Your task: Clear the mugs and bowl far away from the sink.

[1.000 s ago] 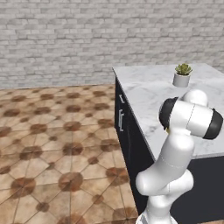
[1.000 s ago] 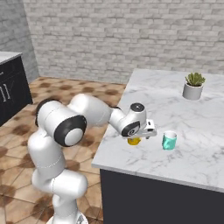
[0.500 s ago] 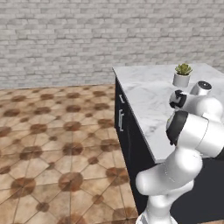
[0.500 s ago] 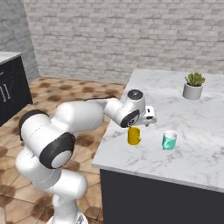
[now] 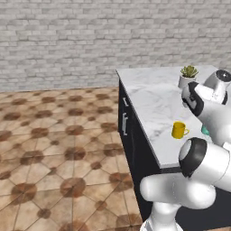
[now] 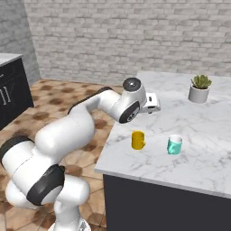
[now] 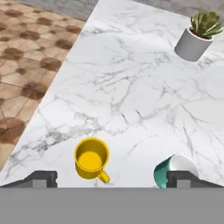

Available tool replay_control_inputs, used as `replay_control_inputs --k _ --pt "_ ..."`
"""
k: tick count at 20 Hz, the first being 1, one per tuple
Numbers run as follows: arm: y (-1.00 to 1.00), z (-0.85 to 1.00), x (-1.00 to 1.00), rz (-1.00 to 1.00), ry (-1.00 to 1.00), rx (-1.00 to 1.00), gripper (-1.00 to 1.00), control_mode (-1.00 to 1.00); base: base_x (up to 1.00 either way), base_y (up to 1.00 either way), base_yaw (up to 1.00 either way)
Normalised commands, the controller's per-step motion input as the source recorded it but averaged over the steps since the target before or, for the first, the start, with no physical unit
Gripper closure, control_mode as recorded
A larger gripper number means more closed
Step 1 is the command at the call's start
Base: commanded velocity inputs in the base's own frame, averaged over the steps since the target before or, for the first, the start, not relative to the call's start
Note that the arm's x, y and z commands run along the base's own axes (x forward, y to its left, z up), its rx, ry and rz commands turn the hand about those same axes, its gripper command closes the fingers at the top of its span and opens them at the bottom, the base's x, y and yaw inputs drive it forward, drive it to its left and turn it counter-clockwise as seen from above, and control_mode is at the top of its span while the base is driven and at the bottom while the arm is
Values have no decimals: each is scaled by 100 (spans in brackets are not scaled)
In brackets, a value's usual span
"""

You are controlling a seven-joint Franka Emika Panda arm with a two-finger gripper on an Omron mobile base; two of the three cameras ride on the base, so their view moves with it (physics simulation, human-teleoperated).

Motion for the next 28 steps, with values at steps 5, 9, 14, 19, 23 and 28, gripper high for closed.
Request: replay_control_inputs --k 5,9,14,19,23,28 --pt "6 89 -53 -9 -38 -2 -100 -100 0 0 0" --pt "5 39 -26 -14 -19 -2 -100 100 -34 0 -27" --pt "0 0 0 0 0 0 -100 100 -56 1 -79" --pt "0 0 0 0 0 0 -100 100 -37 7 -97" --pt "0 0 0 0 0 0 -100 100 -27 9 -100" --pt "0 0 0 0 0 0 -100 100 -19 9 -100"
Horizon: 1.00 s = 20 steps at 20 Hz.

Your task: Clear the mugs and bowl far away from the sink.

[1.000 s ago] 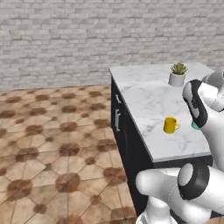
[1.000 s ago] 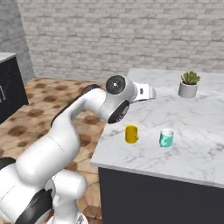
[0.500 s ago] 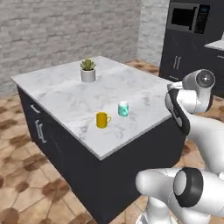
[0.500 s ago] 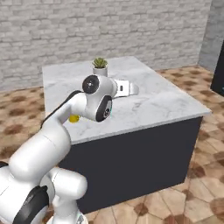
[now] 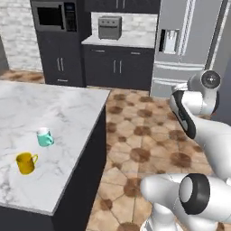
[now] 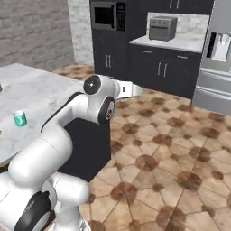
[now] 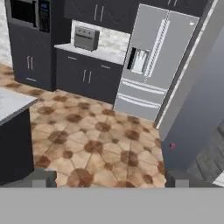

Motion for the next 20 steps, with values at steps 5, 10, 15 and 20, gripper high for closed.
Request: replay_control_inputs --k 5,10,15,20 --pt "0 0 0 0 0 0 -100 100 -15 7 -100" --pt "0 0 0 0 0 0 -100 100 -39 18 -99" --pt "0 0 0 0 0 0 -100 100 -33 15 -100" --pt "0 0 0 0 0 0 -100 100 -27 2 -98"
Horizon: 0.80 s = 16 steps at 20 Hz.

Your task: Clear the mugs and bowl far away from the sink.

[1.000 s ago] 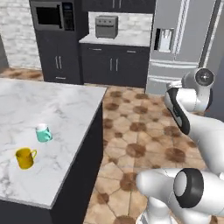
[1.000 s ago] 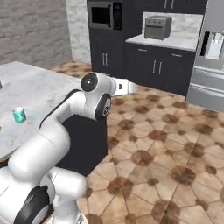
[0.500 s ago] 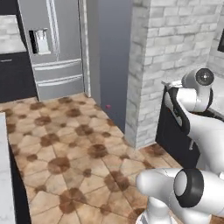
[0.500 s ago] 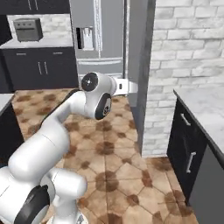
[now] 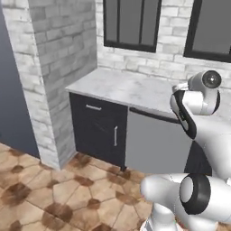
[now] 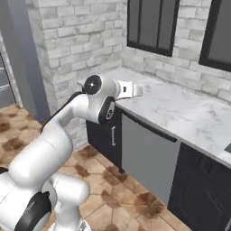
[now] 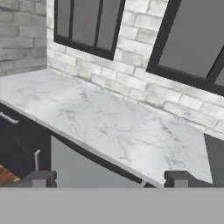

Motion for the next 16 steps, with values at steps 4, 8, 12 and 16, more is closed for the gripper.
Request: replay_control_inputs --k 4,8,12,16 --pt "0 0 0 0 0 0 -100 100 -30 0 -95" --pt "0 0 0 0 0 0 -100 100 -33 -11 -87" --pt "0 0 0 0 0 0 -100 100 -19 -20 -49" --pt "0 0 0 0 0 0 -100 100 8 -38 6"
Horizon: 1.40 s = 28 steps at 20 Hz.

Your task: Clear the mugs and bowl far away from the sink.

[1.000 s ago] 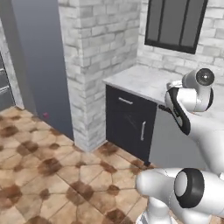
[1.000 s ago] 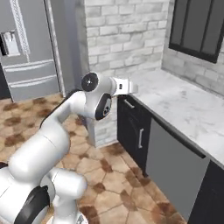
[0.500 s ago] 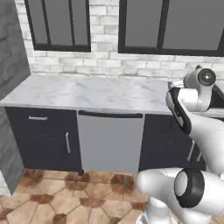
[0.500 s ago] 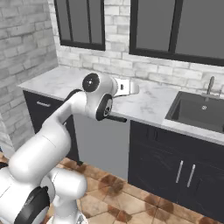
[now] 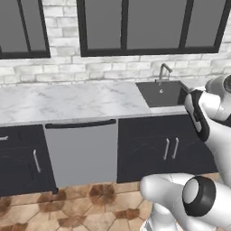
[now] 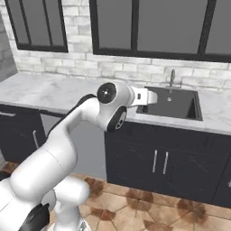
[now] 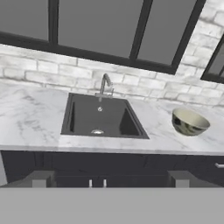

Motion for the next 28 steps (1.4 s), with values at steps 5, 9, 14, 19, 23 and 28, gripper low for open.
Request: replay_control_inputs --k 5,9,14,19,23,28 --pt "0 0 0 0 0 0 -100 100 4 -98 2" --pt "0 0 0 0 0 0 -100 100 2 -100 0" --pt "0 0 0 0 0 0 -100 100 24 -100 -8" --pt "0 0 0 0 0 0 -100 100 76 -32 -32" --pt "0 0 0 0 0 0 -100 100 100 0 -22" --pt "0 0 0 0 0 0 -100 100 97 1 -16"
